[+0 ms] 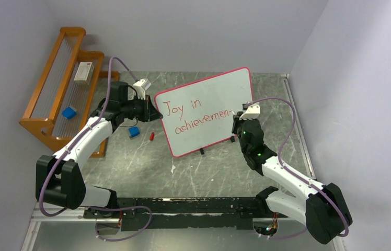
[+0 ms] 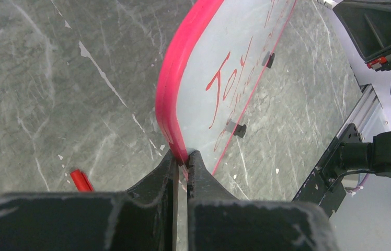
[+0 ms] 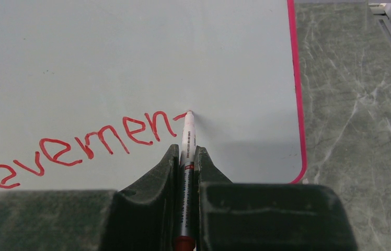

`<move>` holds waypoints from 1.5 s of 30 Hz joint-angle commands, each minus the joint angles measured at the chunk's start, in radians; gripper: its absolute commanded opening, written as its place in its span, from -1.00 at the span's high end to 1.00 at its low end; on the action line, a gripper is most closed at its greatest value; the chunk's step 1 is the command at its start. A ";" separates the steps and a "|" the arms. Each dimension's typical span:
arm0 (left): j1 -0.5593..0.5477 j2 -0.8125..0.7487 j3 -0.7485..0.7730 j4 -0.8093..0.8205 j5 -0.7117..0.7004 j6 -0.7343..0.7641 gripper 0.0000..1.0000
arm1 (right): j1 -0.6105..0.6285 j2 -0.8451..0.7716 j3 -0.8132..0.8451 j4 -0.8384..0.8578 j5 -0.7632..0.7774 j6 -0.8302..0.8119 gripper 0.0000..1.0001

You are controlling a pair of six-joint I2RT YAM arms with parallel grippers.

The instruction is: Write a sentence on the whiteboard

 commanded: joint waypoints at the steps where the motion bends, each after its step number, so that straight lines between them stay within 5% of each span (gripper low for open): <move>1: 0.023 0.007 0.003 -0.003 -0.098 0.052 0.90 | -0.018 0.004 0.022 0.036 0.011 -0.010 1.00; 45: 0.023 0.010 0.003 -0.002 -0.102 0.045 0.90 | -0.024 -0.032 0.012 -0.045 -0.052 0.033 1.00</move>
